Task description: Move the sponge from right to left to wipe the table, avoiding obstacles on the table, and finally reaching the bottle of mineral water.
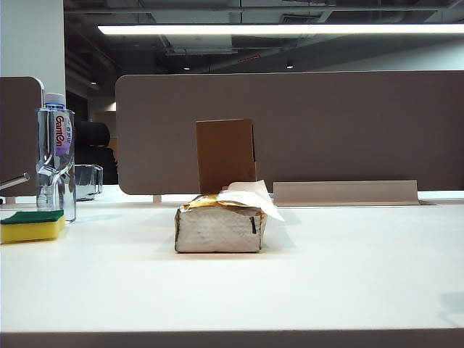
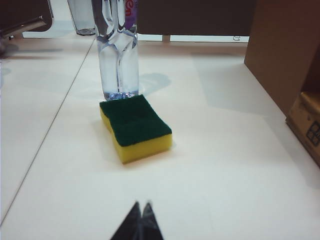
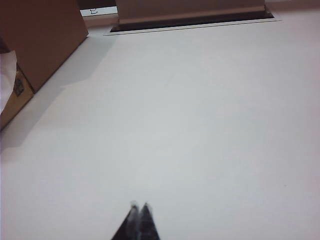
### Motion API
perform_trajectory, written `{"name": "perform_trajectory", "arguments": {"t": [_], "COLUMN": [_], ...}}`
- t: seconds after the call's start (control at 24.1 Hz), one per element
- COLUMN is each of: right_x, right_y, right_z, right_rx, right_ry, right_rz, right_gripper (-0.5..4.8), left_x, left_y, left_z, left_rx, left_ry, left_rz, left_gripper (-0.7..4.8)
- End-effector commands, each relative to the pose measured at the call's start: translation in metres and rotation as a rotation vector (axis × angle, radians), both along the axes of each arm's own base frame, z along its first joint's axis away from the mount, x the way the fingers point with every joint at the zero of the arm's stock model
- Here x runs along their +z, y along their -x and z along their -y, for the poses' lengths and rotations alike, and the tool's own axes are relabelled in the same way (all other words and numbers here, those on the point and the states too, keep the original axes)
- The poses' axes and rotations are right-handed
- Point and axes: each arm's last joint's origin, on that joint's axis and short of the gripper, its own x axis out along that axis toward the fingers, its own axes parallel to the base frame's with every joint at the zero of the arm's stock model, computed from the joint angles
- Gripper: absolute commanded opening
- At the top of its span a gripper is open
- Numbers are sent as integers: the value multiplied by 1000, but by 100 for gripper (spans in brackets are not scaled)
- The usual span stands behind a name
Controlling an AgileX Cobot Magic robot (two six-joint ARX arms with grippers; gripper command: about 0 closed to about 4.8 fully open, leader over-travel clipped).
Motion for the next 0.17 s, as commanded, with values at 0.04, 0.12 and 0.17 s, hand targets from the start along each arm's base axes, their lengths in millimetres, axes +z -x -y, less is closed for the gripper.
{"name": "perform_trajectory", "arguments": {"t": [0.04, 0.12, 0.17], "right_x": [0, 0, 0], "right_y": [0, 0, 0], "right_z": [0, 0, 0], "right_rx": [-1, -2, -2], "right_ry": [3, 3, 3], "right_rz": [5, 5, 5], "right_gripper": [-5, -5, -5], "left_x": [2, 2, 2], "left_y": [0, 0, 0], "left_z": [0, 0, 0], "left_rx": [2, 2, 2], "left_ry": [2, 2, 2], "left_rz": [10, 10, 10], "left_gripper": [-5, -5, -5]}}
